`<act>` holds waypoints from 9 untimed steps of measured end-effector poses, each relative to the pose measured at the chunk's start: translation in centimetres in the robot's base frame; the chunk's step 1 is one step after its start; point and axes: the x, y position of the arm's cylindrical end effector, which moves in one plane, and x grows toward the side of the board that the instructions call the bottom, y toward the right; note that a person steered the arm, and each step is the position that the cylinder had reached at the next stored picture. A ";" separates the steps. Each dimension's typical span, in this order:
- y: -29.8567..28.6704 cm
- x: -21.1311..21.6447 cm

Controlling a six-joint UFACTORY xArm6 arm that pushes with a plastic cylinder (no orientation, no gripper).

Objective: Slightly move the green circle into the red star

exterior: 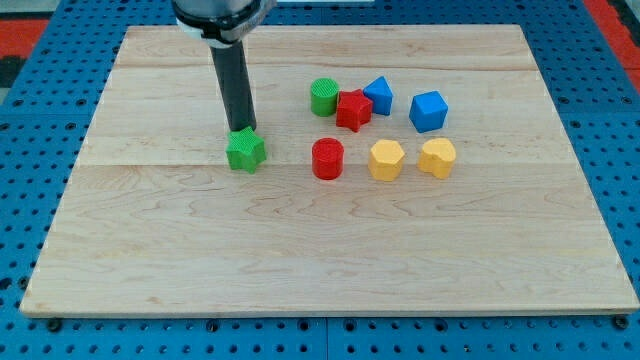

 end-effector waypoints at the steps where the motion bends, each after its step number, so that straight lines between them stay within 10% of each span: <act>1: 0.0 1.4; 5: -4.7 -7.4; 9: 9.9 -10.1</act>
